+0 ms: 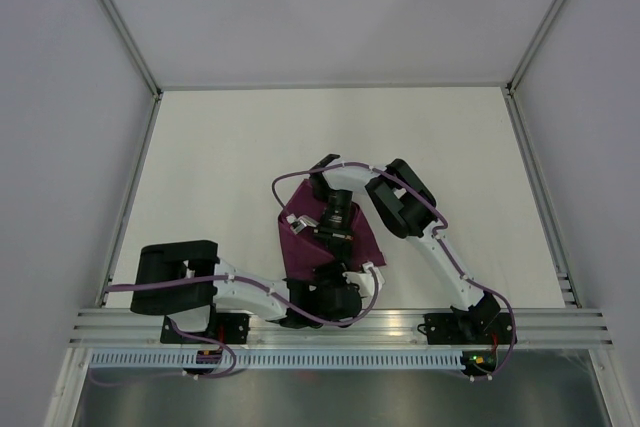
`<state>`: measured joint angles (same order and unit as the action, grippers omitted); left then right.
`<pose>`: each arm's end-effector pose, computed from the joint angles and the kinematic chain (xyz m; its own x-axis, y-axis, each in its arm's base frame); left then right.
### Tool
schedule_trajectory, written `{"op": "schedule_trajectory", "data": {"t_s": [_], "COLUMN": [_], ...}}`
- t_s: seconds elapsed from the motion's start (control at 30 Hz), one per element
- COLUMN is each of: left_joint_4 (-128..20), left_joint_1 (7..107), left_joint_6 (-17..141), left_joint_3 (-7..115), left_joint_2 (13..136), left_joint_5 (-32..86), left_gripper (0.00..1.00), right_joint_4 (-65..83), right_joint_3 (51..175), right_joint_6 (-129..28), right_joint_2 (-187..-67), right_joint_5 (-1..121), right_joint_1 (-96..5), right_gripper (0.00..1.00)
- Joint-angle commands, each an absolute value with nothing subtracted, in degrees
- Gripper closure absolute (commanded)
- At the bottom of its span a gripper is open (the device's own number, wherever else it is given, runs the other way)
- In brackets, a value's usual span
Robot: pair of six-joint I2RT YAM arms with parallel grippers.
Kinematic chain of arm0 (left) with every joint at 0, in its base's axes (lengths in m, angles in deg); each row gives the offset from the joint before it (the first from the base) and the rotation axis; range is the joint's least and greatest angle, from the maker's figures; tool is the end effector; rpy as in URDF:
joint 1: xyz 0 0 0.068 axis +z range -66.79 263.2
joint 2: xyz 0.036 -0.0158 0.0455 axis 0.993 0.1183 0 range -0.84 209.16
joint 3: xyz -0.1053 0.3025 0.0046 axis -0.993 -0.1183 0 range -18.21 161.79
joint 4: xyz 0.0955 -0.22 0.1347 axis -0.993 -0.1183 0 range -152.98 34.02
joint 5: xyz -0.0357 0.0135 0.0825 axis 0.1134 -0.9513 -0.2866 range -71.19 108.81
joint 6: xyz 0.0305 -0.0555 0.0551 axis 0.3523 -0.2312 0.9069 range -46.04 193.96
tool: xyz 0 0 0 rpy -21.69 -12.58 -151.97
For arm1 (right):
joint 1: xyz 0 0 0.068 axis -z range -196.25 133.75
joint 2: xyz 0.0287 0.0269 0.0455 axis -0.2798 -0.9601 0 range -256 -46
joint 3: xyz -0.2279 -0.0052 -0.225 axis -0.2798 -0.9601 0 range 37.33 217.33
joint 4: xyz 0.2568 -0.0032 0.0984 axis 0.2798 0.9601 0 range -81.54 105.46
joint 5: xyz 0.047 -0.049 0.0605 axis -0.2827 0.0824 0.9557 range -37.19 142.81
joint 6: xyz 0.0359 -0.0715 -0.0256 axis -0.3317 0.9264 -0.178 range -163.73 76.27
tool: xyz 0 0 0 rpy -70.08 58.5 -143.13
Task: Fold the napkin, place the utensils inside, and roll it up
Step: Roll the napkin with the utensil
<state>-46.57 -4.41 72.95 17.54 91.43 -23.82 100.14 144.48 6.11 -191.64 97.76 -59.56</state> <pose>0.0628 -0.3104 0.1490 -0.0430 0.7232 -0.6893 0.7153 0.5040 0.4841 0.2825 0.3378 0.0792 -0.2409 -0.9705 0.0034 -0.5241 0.1330 0.8412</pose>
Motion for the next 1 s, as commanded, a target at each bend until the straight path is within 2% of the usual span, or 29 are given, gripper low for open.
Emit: {"op": "schedule_trajectory", "data": {"t_s": [0.0, 0.1, 0.2, 0.23, 0.3, 0.33, 0.57, 0.73, 0.87, 0.9, 0.97], "left_joint_4": [-45.5, -45.5, -45.7, -45.8, -46.1, -46.5, -48.1, -47.4, -46.4, -46.3, -46.2], "left_joint_1": [-4.7, -4.7, -4.6, -4.5, -4.4, -4.3, -3.2, -1.3, 0.6, 0.9, 2.4], "left_joint_6": [73.5, 73.4, 73.1, 72.8, 72.3, 72.1, 70.5, 68.4, 66.1, 65.5, 64.0], "left_joint_3": [18.5, 18.4, 18.4, 18.4, 18.6, 18.9, 19.4, 17.8, 15.7, 14.9, 14.0], "left_joint_2": [93.3, 94.3, 95.3, 95.5, 96.5, 96.8, 97.4, 94.2, 90.8, 90.1, 88.6], "left_joint_5": [-24.6, -24.2, -23.4, -23.0, -22.1, -21.8, -18.0, -12.7, -8.4, -7.9, -5.7], "left_gripper": [0.38, 0.39, 0.45, 0.53, 0.60, 0.69, 0.94, 0.98, 0.98, 0.98, 0.98], "right_joint_4": [87.2, 87.7, 88.3, 88.5, 88.6, 88.9, 89.1, 88.4, 87.8, 87.6, 87.4], "right_joint_3": [146.3, 146.8, 147.0, 147.0, 147.1, 147.1, 146.4, 145.4, 145.3, 145.4, 146.0], "right_joint_6": [11.7, 11.9, 12.2, 12.3, 12.4, 12.5, 12.9, 12.4, 11.5, 11.4, 10.7], "right_joint_2": [-196.6, -197.0, -197.3, -197.4, -197.5, -197.6, -197.3, -195.7, -193.6, -193.0, -190.9], "right_joint_5": [88.1, 88.0, 88.3, 88.3, 88.3, 88.3, 88.5, 89.2, 90.7, 91.0, 92.2], "right_joint_1": [-59.3, -59.2, -59.2, -59.3, -59.2, -59.2, -59.2, -59.2, -58.4, -58.3, -57.2], "right_gripper": [1.00, 0.99, 0.99, 1.00, 1.00, 0.99, 0.99, 0.97, 0.81, 0.73, 0.68]}}
